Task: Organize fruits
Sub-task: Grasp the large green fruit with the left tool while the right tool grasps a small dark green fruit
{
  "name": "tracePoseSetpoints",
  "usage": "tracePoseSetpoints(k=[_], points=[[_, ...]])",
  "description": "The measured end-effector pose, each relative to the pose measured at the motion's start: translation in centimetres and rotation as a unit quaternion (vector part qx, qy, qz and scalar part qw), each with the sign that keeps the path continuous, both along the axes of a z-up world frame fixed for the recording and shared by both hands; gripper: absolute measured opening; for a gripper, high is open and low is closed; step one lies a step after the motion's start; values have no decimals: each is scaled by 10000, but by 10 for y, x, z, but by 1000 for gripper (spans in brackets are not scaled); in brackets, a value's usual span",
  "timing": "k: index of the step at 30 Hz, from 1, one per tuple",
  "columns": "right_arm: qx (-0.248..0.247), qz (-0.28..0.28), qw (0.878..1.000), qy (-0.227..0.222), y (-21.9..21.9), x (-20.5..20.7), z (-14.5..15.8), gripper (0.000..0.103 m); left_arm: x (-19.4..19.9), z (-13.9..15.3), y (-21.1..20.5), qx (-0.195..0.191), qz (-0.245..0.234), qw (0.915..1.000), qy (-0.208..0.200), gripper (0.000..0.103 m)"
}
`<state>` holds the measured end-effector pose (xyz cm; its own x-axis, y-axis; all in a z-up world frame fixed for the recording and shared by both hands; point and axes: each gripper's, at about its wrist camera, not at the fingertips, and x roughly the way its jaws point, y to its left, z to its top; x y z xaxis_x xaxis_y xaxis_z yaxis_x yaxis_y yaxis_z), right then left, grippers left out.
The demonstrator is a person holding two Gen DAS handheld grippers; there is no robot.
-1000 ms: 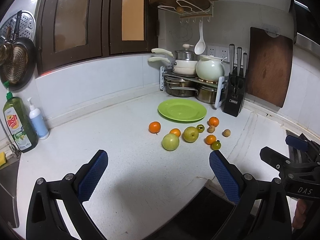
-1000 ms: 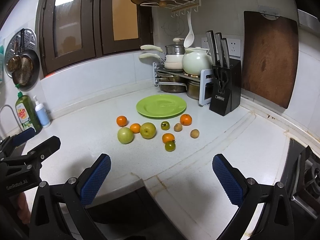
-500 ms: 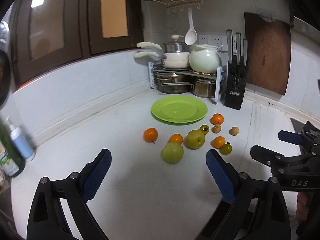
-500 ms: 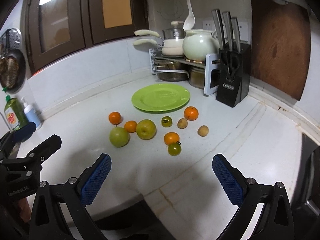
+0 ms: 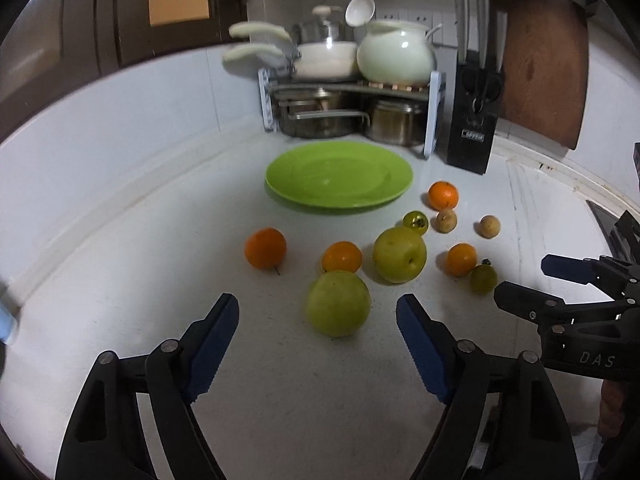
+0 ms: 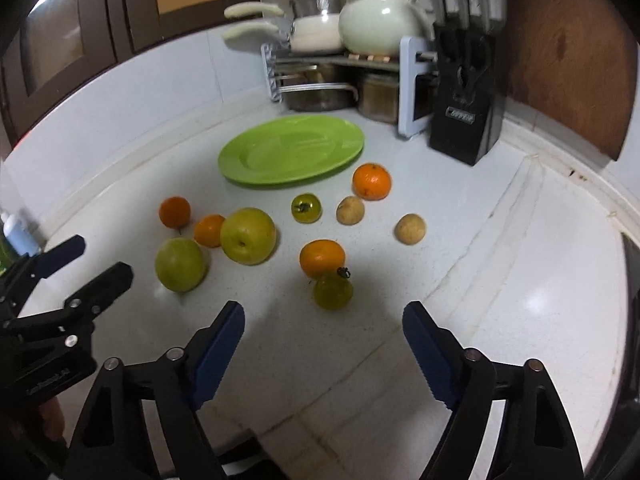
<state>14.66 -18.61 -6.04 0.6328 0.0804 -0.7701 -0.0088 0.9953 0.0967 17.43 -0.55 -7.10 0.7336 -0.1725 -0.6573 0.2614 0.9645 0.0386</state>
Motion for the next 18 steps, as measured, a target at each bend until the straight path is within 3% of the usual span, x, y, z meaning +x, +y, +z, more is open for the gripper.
tracePoseSetpoints(k=[18], points=[[154, 420, 9978, 490, -4, 41, -34, 49, 38, -35, -11, -161, 122, 9976, 663, 60]])
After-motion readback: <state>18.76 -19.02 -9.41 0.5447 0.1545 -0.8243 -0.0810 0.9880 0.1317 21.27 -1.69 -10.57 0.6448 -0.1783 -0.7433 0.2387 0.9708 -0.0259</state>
